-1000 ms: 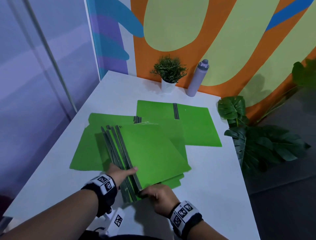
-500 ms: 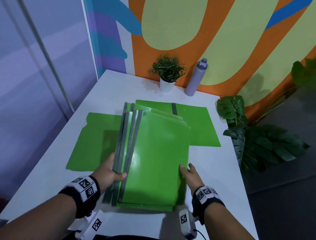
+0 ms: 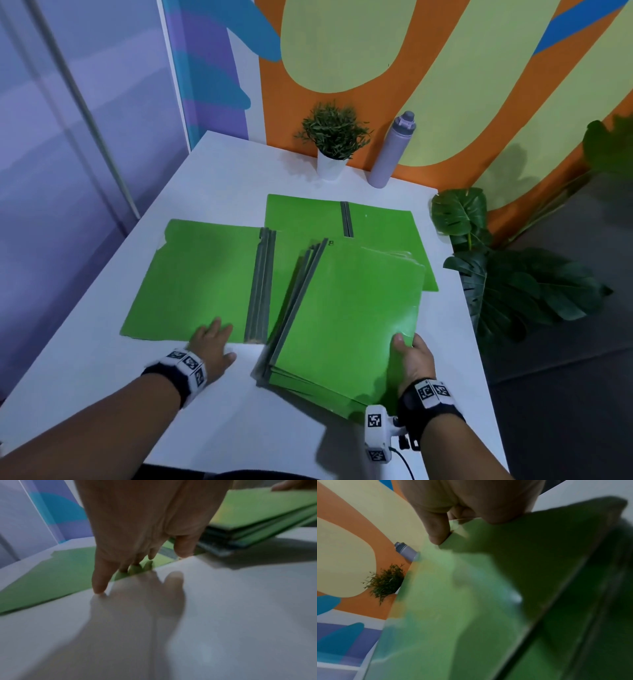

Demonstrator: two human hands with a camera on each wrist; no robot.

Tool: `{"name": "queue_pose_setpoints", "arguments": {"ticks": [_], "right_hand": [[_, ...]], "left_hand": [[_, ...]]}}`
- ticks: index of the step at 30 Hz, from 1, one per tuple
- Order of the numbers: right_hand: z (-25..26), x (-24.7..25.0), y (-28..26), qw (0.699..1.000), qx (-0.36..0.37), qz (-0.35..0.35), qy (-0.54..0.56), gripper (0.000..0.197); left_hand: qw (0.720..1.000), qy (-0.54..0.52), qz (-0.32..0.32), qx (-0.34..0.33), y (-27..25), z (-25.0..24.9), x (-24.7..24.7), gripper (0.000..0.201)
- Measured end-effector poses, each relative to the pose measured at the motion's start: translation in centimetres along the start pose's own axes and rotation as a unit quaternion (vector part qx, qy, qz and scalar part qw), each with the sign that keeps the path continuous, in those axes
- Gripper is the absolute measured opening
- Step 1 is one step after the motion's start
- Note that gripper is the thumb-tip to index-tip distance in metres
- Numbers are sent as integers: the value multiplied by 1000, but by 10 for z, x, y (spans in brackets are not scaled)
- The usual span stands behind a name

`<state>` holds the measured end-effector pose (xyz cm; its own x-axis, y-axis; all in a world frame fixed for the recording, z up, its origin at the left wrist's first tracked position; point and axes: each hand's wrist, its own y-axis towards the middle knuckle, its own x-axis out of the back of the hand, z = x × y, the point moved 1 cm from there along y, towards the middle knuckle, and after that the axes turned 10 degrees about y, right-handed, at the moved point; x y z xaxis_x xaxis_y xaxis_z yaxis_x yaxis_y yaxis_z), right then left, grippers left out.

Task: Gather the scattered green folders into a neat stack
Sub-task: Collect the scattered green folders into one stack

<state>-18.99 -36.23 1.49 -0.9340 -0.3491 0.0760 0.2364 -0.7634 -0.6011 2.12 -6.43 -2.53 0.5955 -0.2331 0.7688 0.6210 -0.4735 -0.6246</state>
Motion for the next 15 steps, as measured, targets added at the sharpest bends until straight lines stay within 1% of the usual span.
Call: {"name": "queue_pose_setpoints", "arguments": {"ticks": [2,5,6,7,9,11,13,15], "right_hand": [[-1,5,1,1000,-2,-8,7,63],[-3,8,2,1000,-6,-5,4,62],[-3,7,0,1000,-5,-5,3,62],[-3,5,-2,1000,-5,2,4,62],[-5,-1,-4,1000,-8,13,3,63],[-6,-7,-6,1000,-7,26,0,63],[-9,-11,-9,999,-10,36,-6,63],[-11,-14,-11,999,-11,42,-12,64]], "left_hand": [[998,29,-27,38,-1,21,-5,63],[983,59,-90,150,-6,49,6,50],[978,56,-103,170,-7,56,9,48],[977,44,-120,168,-8,58,11,46],[979,1,-155,130,-8,55,11,40],[983,-24,-147,107,-8,45,9,36],[985,-11,-129,116,-9,39,4,34],[983,8,-125,132,-12,42,0,28]]}}
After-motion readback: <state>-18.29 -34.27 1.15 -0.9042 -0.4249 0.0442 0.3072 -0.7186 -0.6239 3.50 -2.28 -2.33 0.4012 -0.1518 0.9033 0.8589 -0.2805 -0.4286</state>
